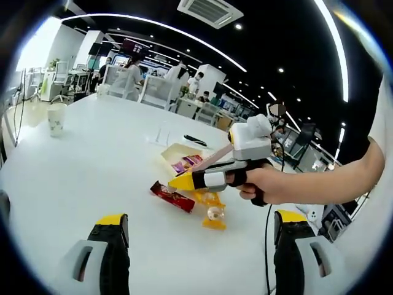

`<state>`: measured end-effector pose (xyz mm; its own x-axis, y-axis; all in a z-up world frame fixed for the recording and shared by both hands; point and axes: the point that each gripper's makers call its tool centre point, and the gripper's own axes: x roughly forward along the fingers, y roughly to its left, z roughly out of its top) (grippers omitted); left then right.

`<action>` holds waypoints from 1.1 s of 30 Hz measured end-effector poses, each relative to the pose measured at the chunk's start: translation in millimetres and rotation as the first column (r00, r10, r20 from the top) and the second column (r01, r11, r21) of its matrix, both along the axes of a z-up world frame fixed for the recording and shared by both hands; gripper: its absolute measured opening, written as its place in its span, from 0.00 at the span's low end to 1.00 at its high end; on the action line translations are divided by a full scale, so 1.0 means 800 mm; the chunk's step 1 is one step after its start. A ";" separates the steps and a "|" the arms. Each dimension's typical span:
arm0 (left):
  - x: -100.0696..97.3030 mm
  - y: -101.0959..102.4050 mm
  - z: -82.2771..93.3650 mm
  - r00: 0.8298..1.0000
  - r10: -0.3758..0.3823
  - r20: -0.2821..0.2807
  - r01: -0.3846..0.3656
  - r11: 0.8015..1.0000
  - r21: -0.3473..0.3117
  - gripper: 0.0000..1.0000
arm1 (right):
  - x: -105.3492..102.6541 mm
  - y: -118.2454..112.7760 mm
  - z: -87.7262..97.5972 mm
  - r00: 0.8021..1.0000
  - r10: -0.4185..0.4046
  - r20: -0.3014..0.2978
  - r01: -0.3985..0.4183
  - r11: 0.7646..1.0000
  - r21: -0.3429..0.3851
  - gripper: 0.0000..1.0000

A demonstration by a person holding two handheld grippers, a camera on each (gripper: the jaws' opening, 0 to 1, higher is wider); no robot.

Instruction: Place the target food into the container with the food tongs after gripping and lifting it, then release it inside without dropping or visibly crushing the food.

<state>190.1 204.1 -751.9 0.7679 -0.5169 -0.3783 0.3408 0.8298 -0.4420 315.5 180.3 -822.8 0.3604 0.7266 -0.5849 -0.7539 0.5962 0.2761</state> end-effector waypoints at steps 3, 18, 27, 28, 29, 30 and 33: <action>0.002 0.001 -0.001 1.000 0.001 0.001 -0.001 1.000 0.002 0.99 | -0.005 0.003 -0.006 1.000 0.019 -0.007 -0.019 1.000 -0.016 0.28; -0.007 -0.005 -0.006 1.000 -0.017 -0.011 0.017 1.000 -0.002 0.99 | -0.005 0.007 -0.015 0.992 0.063 0.107 -0.048 0.990 -0.132 0.28; -0.011 -0.004 -0.002 1.000 -0.002 -0.015 0.002 1.000 -0.020 0.98 | -0.008 0.011 -0.022 0.986 0.098 0.138 -0.075 0.984 -0.162 0.28; -0.012 -0.004 -0.002 1.000 -0.001 -0.015 0.001 1.000 -0.021 0.98 | -0.008 0.011 -0.024 0.985 0.102 0.142 -0.078 0.983 -0.169 0.28; -0.012 -0.004 -0.001 1.000 0.000 -0.014 -0.001 1.000 -0.022 0.98 | -0.009 0.011 -0.025 0.984 0.105 0.142 -0.080 0.982 -0.174 0.29; -0.013 -0.003 -0.001 1.000 0.002 -0.013 -0.002 1.000 -0.020 0.98 | -0.010 0.011 -0.026 0.985 0.103 0.142 -0.078 0.982 -0.173 0.29; -0.015 -0.004 -0.002 1.000 -0.002 -0.021 0.002 1.000 -0.022 0.96 | -0.012 0.009 -0.032 0.990 0.090 0.111 -0.070 0.982 -0.176 0.29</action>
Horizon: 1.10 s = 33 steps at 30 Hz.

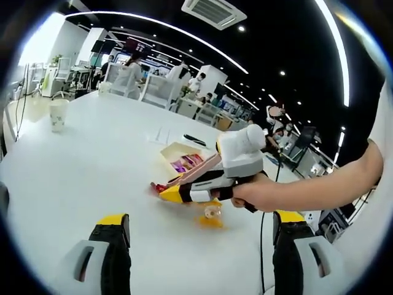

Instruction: Place the target food into the container with the food tongs after gripping and lifting it, then release it inside without dropping or visibly crushing the food.

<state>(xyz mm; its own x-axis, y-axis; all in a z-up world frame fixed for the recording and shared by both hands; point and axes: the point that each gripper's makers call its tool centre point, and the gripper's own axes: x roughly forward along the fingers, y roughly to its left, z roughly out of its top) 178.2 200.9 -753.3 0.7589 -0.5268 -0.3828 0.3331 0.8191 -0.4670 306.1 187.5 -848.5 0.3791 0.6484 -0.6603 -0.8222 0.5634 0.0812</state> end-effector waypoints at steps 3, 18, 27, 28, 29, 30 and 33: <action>0.000 0.000 0.004 1.000 0.006 0.009 -0.006 1.000 -0.006 0.96 | -0.002 0.000 0.000 0.999 0.029 0.043 -0.029 1.000 -0.008 0.28; -0.004 -0.009 0.016 1.000 -0.012 0.025 0.012 1.000 -0.005 0.96 | 0.003 -0.005 0.000 0.999 0.028 0.039 -0.028 1.000 -0.006 0.21; -0.012 -0.007 0.015 1.000 0.003 0.026 -0.003 1.000 0.001 0.95 | 0.002 -0.010 0.018 0.999 -0.030 -0.020 0.032 0.996 0.084 0.21; -0.012 -0.009 0.015 1.000 0.002 0.027 -0.002 1.000 0.000 0.95 | 0.003 -0.011 0.021 0.999 -0.033 -0.029 0.036 0.995 0.095 0.21; -0.012 -0.010 0.015 1.000 0.002 0.026 -0.002 1.000 -0.001 0.95 | 0.002 -0.012 0.023 0.998 -0.037 -0.042 0.041 0.994 0.101 0.21; -0.012 -0.013 0.015 1.000 0.000 0.027 0.000 1.000 -0.003 0.95 | 0.002 -0.014 0.028 0.999 -0.035 -0.031 0.038 0.994 0.106 0.21; -0.011 -0.019 0.016 0.999 -0.005 0.032 0.005 1.000 -0.004 0.95 | 0.001 -0.020 0.037 0.999 -0.039 -0.028 0.042 0.992 0.117 0.21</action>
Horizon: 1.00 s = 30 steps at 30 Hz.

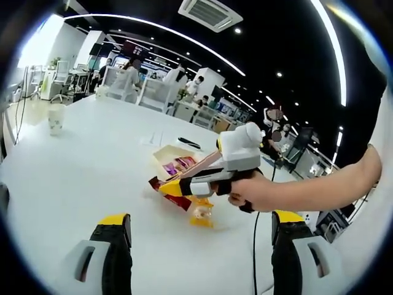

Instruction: Place the target food into the container with the food tongs after gripping and lifting it, then release it inside without dropping or visibly crushing the food.

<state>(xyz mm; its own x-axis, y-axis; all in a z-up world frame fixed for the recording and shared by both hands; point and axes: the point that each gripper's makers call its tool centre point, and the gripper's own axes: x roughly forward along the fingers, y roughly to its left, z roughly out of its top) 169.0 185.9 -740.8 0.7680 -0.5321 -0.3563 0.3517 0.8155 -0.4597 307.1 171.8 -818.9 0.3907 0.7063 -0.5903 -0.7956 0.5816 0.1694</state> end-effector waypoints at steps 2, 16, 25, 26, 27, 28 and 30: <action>0.001 -0.004 0.000 1.000 -0.004 0.001 0.004 1.000 -0.002 0.95 | 0.000 -0.003 0.003 1.000 -0.007 -0.009 0.007 1.000 0.009 0.21; 0.007 -0.016 -0.002 1.000 -0.025 0.002 0.025 1.000 0.000 0.95 | 0.000 -0.023 0.025 1.000 -0.028 0.009 0.028 0.998 0.053 0.21; 0.008 -0.021 -0.003 0.999 -0.032 -0.003 0.032 0.999 -0.002 0.95 | 0.007 -0.030 0.052 0.998 -0.062 0.024 0.059 0.991 0.117 0.21; 0.009 -0.022 -0.003 0.999 -0.033 -0.002 0.033 0.999 -0.002 0.95 | 0.008 -0.031 0.054 0.998 -0.064 0.024 0.061 0.991 0.120 0.21; 0.009 -0.022 -0.004 0.999 -0.032 -0.002 0.032 0.999 -0.002 0.95 | 0.008 -0.032 0.055 0.997 -0.066 0.026 0.063 0.991 0.122 0.21; 0.010 -0.022 -0.004 1.000 -0.030 -0.002 0.030 1.000 -0.003 0.95 | 0.010 -0.034 0.055 0.997 -0.070 0.026 0.066 0.990 0.122 0.21; 0.010 -0.022 -0.004 1.000 -0.030 -0.001 0.030 1.000 -0.003 0.95 | 0.011 -0.036 0.055 0.997 -0.076 0.022 0.073 0.990 0.120 0.21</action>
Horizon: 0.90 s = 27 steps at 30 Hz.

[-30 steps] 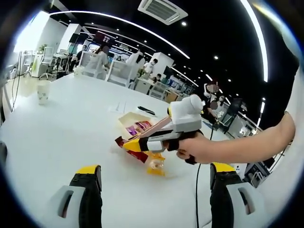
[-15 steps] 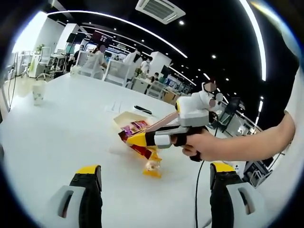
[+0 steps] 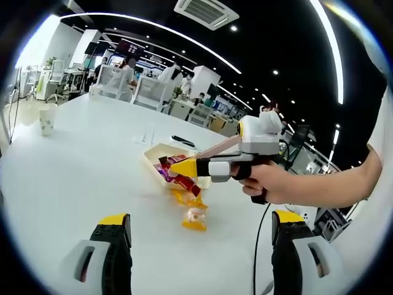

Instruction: Place the target food into the container with the food tongs after gripping and lifting it, then release it inside without dropping or visibly crushing the food.

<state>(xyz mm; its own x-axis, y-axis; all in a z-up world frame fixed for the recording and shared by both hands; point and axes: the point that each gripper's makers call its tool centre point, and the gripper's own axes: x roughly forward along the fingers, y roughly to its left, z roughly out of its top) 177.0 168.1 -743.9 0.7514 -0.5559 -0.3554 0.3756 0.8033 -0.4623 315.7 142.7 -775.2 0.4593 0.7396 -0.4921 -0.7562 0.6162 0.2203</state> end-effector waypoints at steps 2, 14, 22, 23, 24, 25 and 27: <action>0.000 0.000 0.000 1.000 0.000 0.000 0.000 1.000 0.000 0.95 | 0.001 -0.004 -0.002 1.000 -0.006 -0.006 0.006 1.000 -0.011 0.21; 0.001 0.001 0.003 1.000 0.002 0.003 -0.002 1.000 0.003 0.96 | 0.014 -0.017 0.014 0.999 -0.045 -0.001 0.045 0.999 0.025 0.21; -0.002 0.000 0.005 1.000 0.003 0.012 -0.003 1.000 0.000 0.96 | 0.031 -0.029 0.034 0.997 -0.066 0.027 0.066 0.998 0.023 0.21; -0.002 0.000 0.006 1.000 0.006 0.015 -0.006 1.000 -0.002 0.96 | 0.032 -0.030 0.035 0.997 -0.068 0.027 0.068 0.997 0.024 0.21; -0.002 0.000 0.006 1.000 0.009 0.016 -0.009 1.000 -0.005 0.96 | 0.034 -0.030 0.036 0.997 -0.071 0.026 0.071 0.997 0.022 0.21; -0.002 0.001 0.007 1.000 0.010 0.014 -0.010 1.000 -0.004 0.96 | 0.034 -0.030 0.037 0.997 -0.073 0.028 0.072 0.997 0.019 0.21; -0.001 0.006 0.013 0.999 0.022 0.032 -0.021 1.000 -0.004 0.96 | 0.035 -0.030 0.039 0.997 -0.067 0.034 0.067 0.998 0.006 0.21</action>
